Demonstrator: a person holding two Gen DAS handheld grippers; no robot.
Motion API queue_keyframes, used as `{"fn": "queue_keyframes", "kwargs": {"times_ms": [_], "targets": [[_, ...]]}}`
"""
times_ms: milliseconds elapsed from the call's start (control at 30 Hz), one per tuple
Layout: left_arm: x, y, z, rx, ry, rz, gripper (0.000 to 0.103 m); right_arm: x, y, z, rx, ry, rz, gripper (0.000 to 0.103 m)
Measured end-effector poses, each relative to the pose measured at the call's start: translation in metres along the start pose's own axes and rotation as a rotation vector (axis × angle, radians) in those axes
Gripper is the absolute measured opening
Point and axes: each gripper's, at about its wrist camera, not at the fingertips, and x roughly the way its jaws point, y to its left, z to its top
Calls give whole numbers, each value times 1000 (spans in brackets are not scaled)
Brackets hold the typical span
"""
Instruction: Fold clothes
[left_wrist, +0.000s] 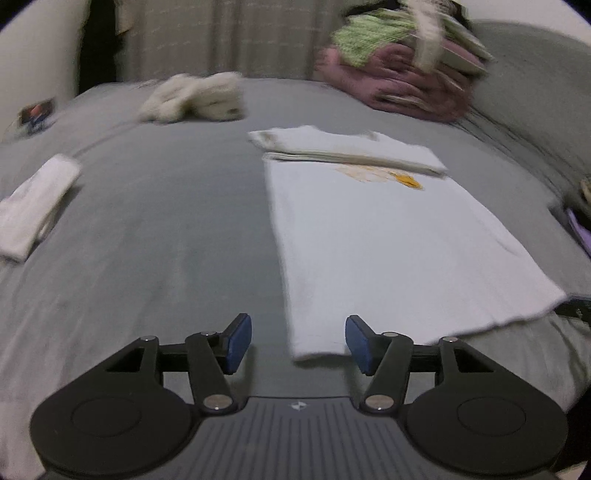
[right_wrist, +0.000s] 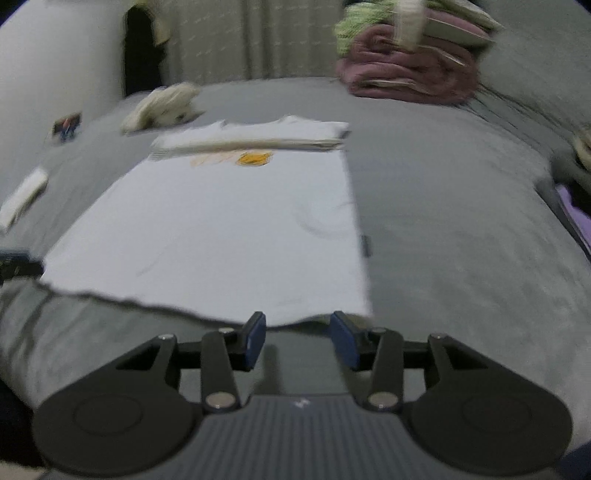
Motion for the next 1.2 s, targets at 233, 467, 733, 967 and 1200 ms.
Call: {"fn": "queue_keyframes", "kwargs": {"times_ms": [233, 467, 733, 967, 1200], "targets": [[1, 27, 6, -184, -11, -47, 37, 5, -54, -1, 273, 51, 27, 41], [2, 31, 4, -265, -10, -91, 25, 11, -90, -9, 539, 77, 123, 40], [10, 14, 5, -235, 2, -17, 25, 13, -89, -7, 587, 61, 184, 38], [13, 1, 5, -201, 12, -13, 25, 15, -84, -6, 620, 44, 209, 37], [10, -3, 4, -195, 11, -24, 25, 21, -87, -13, 728, 48, 247, 35]]}}
